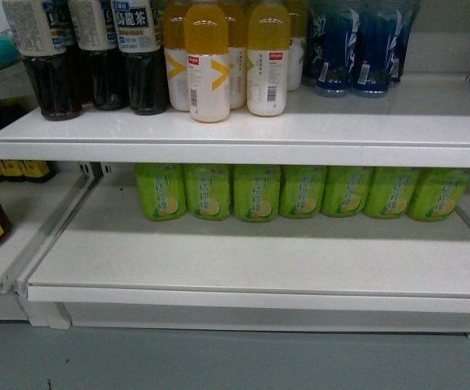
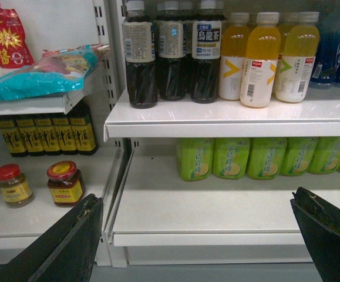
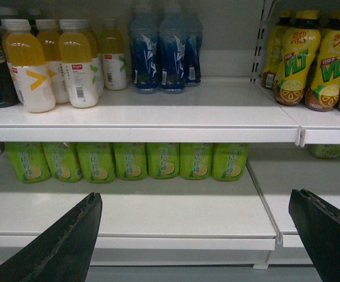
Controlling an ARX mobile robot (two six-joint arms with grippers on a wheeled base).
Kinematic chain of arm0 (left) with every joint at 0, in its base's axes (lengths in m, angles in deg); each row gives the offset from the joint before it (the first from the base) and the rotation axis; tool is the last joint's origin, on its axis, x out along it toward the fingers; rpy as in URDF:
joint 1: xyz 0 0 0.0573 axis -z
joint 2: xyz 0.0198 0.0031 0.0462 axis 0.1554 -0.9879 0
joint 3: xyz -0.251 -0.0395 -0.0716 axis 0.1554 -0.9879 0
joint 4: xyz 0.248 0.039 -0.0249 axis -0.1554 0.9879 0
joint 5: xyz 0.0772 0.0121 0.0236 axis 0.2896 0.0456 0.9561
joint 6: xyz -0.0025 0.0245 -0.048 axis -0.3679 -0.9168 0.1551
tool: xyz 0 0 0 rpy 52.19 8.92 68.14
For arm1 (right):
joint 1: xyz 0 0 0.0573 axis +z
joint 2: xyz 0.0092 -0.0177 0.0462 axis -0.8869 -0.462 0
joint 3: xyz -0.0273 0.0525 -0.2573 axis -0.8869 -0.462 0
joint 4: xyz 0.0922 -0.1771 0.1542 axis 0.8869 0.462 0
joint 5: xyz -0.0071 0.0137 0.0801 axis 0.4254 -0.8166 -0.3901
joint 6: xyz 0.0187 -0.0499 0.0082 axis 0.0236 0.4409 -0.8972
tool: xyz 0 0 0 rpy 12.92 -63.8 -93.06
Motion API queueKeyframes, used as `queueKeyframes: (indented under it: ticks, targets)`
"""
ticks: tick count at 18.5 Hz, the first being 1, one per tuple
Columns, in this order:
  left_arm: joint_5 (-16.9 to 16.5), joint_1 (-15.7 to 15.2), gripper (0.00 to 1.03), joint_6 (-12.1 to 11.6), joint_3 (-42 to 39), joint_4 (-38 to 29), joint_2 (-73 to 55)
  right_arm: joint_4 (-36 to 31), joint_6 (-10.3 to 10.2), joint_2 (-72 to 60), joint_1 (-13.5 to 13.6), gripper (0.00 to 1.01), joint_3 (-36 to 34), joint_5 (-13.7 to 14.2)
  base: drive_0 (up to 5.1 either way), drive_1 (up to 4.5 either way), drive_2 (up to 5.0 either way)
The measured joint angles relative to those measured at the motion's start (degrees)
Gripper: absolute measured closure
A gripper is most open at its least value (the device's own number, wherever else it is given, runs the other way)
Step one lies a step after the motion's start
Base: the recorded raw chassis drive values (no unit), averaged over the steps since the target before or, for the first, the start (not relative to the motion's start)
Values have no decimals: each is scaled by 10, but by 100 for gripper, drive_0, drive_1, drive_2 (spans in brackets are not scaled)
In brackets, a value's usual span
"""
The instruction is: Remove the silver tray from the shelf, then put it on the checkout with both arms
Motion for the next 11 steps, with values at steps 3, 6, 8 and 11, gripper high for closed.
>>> queueKeyframes:
  ticks: [3, 6, 8, 11]
  targets:
    - [0, 0, 5, 0, 0, 0, 0, 0, 0, 0, 0, 3, 0, 0, 0, 0, 0]
    - [0, 0, 5, 0, 0, 0, 0, 0, 0, 0, 0, 3, 0, 0, 0, 0, 0]
    - [0, 0, 5, 0, 0, 1, 0, 1, 0, 0, 0, 3, 0, 0, 0, 0, 0]
    - [0, 0, 5, 0, 0, 1, 0, 0, 0, 0, 0, 3, 0, 0, 0, 0, 0]
